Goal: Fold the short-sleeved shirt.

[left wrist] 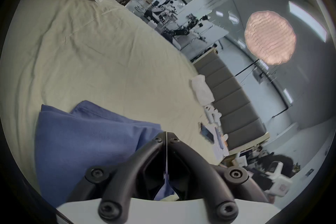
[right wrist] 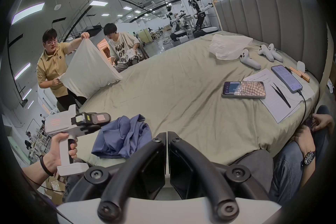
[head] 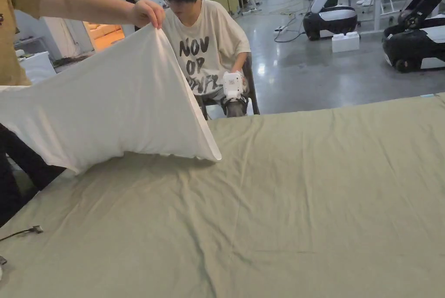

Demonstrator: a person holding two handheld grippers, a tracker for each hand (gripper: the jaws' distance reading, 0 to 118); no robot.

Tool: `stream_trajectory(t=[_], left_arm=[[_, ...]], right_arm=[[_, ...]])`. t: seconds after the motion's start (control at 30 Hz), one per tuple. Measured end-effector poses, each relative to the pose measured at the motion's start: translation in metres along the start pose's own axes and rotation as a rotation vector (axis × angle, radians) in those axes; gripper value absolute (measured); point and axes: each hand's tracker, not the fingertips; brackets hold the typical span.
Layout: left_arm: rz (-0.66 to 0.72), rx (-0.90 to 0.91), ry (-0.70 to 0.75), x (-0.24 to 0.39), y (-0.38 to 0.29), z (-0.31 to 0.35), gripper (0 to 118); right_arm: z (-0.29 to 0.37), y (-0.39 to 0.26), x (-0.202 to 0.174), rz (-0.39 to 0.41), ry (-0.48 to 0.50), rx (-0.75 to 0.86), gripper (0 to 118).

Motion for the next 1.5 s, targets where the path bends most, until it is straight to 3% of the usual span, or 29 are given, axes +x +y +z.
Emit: stream_trajectory(t=[0.2, 0.43, 0.47, 0.53, 0.57, 0.6, 0.63, 0.77, 0.9, 1.0, 1.03, 1.13, 1.23, 1.33, 1.37, 1.4, 1.43, 1.47, 1.5], left_arm=[[0.002, -0.230, 0.083, -0.010, -0.036, -0.067, 0], [-0.083, -0.198, 0.091, 0.007, -0.032, -0.058, 1], [-0.085, -0.180, 0.068, 0.011, -0.028, -0.049, 10], [-0.093, -0.095, -0.002, 0.017, -0.016, -0.022, 57], [-0.095, -0.056, -0.025, 0.017, -0.010, -0.006, 74], [-0.098, -0.022, -0.021, 0.017, -0.005, 0.009, 84], [-0.097, 0.015, -0.002, 0.012, 0.000, 0.025, 85], [-0.055, 0.095, 0.071, -0.022, 0.012, 0.077, 85], [0.067, 0.125, 0.167, -0.063, 0.010, 0.111, 87], [0.178, 0.135, 0.157, -0.089, 0.004, 0.124, 89], [0.201, 0.142, 0.150, -0.096, 0.001, 0.125, 90], [0.245, 0.117, 0.116, -0.110, 0.000, 0.117, 92], [0.273, 0.064, 0.088, -0.118, 0.000, 0.094, 93], [0.249, -0.006, 0.087, -0.118, 0.000, 0.064, 92], [0.254, -0.039, 0.082, -0.118, -0.001, 0.054, 89], [0.261, -0.070, 0.073, -0.118, -0.002, 0.046, 71], [0.282, -0.075, 0.076, -0.115, -0.004, 0.038, 40], [0.284, -0.071, 0.095, -0.113, -0.006, 0.032, 27], [0.269, -0.061, 0.130, -0.112, -0.008, 0.031, 25]], right_arm=[[0.003, -0.002, -0.004, 0.001, 0.001, -0.011, 0], [-0.026, -0.002, -0.022, 0.070, 0.066, -0.092, 0], [-0.033, -0.001, -0.026, 0.087, 0.085, -0.106, 0], [-0.054, 0.001, -0.038, 0.125, 0.123, -0.148, 0], [-0.065, 0.003, -0.044, 0.146, 0.146, -0.171, 0], [-0.077, 0.005, -0.052, 0.174, 0.172, -0.183, 0], [-0.089, 0.007, -0.061, 0.199, 0.193, -0.199, 0], [-0.143, 0.014, -0.092, 0.237, 0.249, -0.274, 0], [-0.191, 0.013, -0.109, 0.238, 0.237, -0.359, 0], [-0.227, -0.003, -0.108, 0.331, 0.084, -0.502, 0], [-0.235, -0.011, -0.105, 0.364, 0.082, -0.547, 0], [-0.226, -0.010, -0.104, 0.307, 0.101, -0.492, 0], [-0.226, -0.012, -0.117, 0.459, 0.072, -0.499, 0], [-0.225, -0.013, -0.119, 0.449, 0.060, -0.497, 0], [-0.224, -0.013, -0.119, 0.447, 0.061, -0.494, 0], [-0.224, -0.014, -0.117, 0.435, 0.062, -0.490, 0], [-0.224, -0.014, -0.115, 0.419, 0.064, -0.487, 0], [-0.224, -0.014, -0.114, 0.405, 0.066, -0.486, 0], [-0.224, -0.015, -0.112, 0.396, 0.068, -0.483, 0]])
